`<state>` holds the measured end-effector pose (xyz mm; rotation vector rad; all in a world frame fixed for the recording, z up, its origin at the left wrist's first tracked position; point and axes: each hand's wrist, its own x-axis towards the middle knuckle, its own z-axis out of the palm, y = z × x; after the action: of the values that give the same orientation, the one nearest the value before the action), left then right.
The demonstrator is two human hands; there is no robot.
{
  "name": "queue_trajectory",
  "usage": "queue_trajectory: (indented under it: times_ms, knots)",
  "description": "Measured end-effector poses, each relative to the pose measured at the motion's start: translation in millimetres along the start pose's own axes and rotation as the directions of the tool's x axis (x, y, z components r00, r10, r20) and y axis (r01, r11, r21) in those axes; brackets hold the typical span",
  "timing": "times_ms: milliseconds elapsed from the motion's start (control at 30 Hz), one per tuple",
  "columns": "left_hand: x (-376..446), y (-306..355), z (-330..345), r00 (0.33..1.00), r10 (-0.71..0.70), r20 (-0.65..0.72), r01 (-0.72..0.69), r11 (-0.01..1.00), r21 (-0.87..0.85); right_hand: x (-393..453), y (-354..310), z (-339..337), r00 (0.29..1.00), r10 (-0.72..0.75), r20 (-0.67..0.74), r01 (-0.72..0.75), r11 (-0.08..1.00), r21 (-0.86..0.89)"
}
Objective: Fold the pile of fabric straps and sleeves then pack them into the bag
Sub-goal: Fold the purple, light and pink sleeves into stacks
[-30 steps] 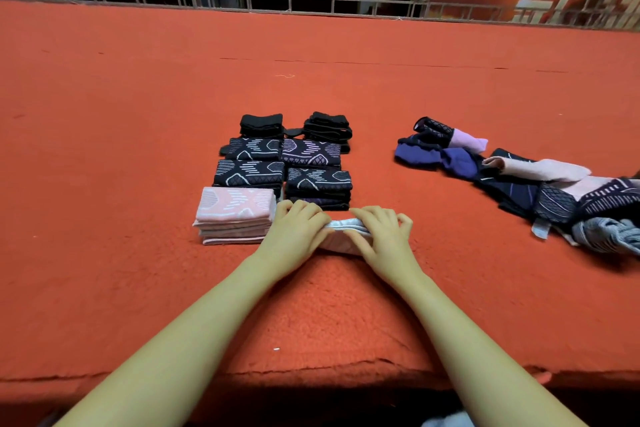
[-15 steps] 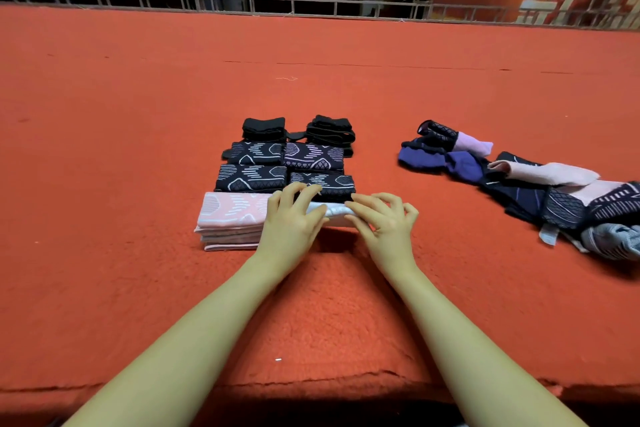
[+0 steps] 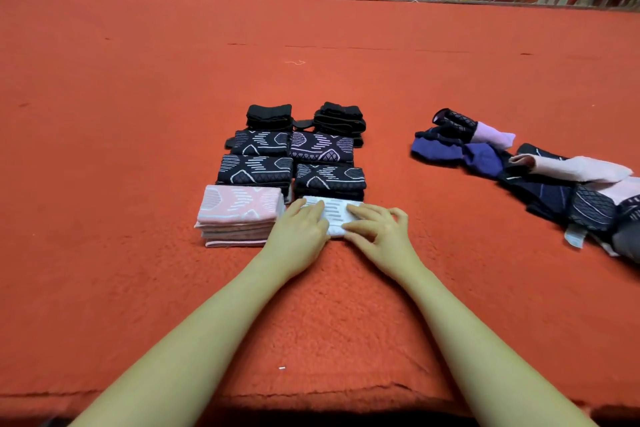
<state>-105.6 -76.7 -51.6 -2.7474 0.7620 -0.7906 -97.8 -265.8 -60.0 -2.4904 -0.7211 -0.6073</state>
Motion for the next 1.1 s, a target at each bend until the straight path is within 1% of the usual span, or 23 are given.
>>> queue_trajectory:
  times_ms: [67,133,200,233,300,367,433,500,600,767,800,900,967,1033,1100]
  knots:
    - [2,1,-5,0.998,-0.033,0.061,0.032,0.999,0.009,2,-2,-2,0.991,0.129,-0.023,-0.127,0.990,0.065]
    - [5,2,-6,0.991,-0.090,0.099,0.084,0.994,0.065,5,-2,0,0.972,0.233,-0.014,-0.233,0.972,0.010]
    - [6,4,-6,0.981,-0.152,0.118,0.140,0.985,0.106,8,-3,1,0.943,0.329,0.054,-0.326,0.944,-0.046]
    - [6,5,-7,0.975,-0.169,0.147,0.154,0.982,0.109,9,-5,2,0.933,0.349,0.085,-0.345,0.937,-0.063]
    - [5,7,-7,0.956,-0.176,0.234,0.154,0.982,0.109,8,-9,5,0.931,0.350,0.107,-0.343,0.936,-0.079]
    - [5,8,-9,0.953,-0.179,0.244,0.162,0.983,0.089,8,-13,4,0.929,0.352,0.112,-0.342,0.935,-0.094]
    - [7,10,-8,0.957,-0.175,0.230,0.169,0.985,0.047,10,-12,6,0.920,0.368,0.138,-0.352,0.928,-0.125]
    - [11,10,-6,0.972,-0.150,0.184,0.150,0.989,0.015,11,-13,6,0.909,0.386,0.158,-0.366,0.919,-0.144]
    - [14,12,-5,0.979,-0.130,0.155,0.130,0.991,0.012,9,-12,9,0.917,0.375,0.133,-0.359,0.924,-0.131]
    - [4,13,1,0.986,-0.135,0.101,0.140,0.989,-0.047,4,-14,7,0.922,0.375,0.098,-0.360,0.922,-0.141]
    - [1,14,1,0.986,-0.139,0.096,0.145,0.988,-0.056,3,-14,6,0.920,0.380,0.095,-0.369,0.923,-0.112]
    - [-4,16,-3,0.972,-0.177,0.152,0.192,0.977,-0.089,2,-13,2,0.916,0.390,0.095,-0.386,0.921,-0.053]
    - [-2,16,-4,0.961,-0.191,0.199,0.214,0.972,-0.097,3,-14,3,0.916,0.384,0.113,-0.375,0.922,-0.095]
    - [1,17,-6,0.950,-0.204,0.237,0.226,0.971,-0.072,3,-15,5,0.913,0.384,0.137,-0.356,0.915,-0.188]
    - [4,19,-5,0.941,-0.217,0.262,0.240,0.969,-0.062,2,-16,7,0.909,0.397,0.125,-0.356,0.898,-0.258]
